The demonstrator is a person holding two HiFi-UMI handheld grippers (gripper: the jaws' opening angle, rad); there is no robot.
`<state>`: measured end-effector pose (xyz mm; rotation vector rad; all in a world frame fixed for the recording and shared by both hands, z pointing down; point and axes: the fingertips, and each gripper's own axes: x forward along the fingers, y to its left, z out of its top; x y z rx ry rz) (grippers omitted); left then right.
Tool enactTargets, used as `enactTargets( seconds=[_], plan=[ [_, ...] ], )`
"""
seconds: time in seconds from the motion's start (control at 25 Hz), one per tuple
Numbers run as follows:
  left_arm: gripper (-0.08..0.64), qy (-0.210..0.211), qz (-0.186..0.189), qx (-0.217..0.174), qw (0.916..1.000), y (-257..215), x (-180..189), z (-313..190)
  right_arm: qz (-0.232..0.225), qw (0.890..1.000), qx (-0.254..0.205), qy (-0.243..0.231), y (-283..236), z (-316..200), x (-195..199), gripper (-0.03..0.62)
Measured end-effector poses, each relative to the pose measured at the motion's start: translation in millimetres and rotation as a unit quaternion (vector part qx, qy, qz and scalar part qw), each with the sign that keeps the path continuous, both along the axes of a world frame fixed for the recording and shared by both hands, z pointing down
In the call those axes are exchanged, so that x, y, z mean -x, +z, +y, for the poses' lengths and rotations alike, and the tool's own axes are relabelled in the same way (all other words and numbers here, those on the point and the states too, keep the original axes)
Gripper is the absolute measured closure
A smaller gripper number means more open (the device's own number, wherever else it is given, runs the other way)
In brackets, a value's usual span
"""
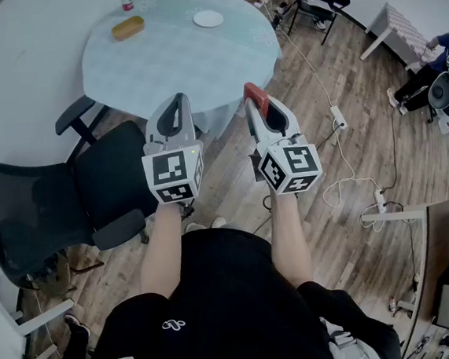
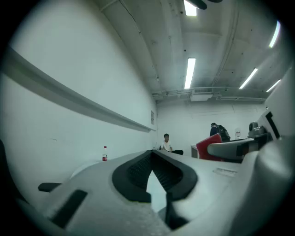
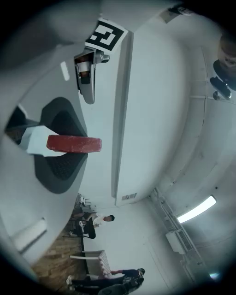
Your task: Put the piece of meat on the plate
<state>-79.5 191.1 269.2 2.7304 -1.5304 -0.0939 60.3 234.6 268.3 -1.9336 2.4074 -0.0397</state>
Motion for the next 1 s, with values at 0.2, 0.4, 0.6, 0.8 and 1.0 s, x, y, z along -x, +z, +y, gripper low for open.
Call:
enactTargets(
  seconds=[0.2, 0.4, 0.6, 0.8, 1.0],
  plan=[
    [0.560, -0.007, -0.001, 0.005, 1.0000, 2.7, -9.9, -4.1, -0.016, 1.000, -0.005, -0.011, -3.2, -2.3, -14.1, 0.491],
    [0.560, -0.014, -0.008, 0.001, 0.9999, 1.8, -16.7, -6.8, -0.034, 0.999, -0.016, -0.027, -2.3, -5.2, -35.0, 0.491],
    [0.560, -0.027, -0.011, 0.003, 0.9996, 7.3, -11.9, -15.5, -0.027, 0.998, -0.018, -0.050, 4.0, -20.1, -35.1, 0.492],
    [0.560, -0.032, -0.010, 0.007, 0.9994, 12.5, -18.7, -39.8, -0.037, 0.998, -0.017, -0.048, 9.5, -41.4, -47.2, 0.491],
    [0.560, -0.014, -0.009, 0.004, 0.9999, 20.3, -40.9, -80.3, -0.041, 0.999, -0.019, -0.028, 15.5, -76.5, -72.8, 0.492]
  ],
)
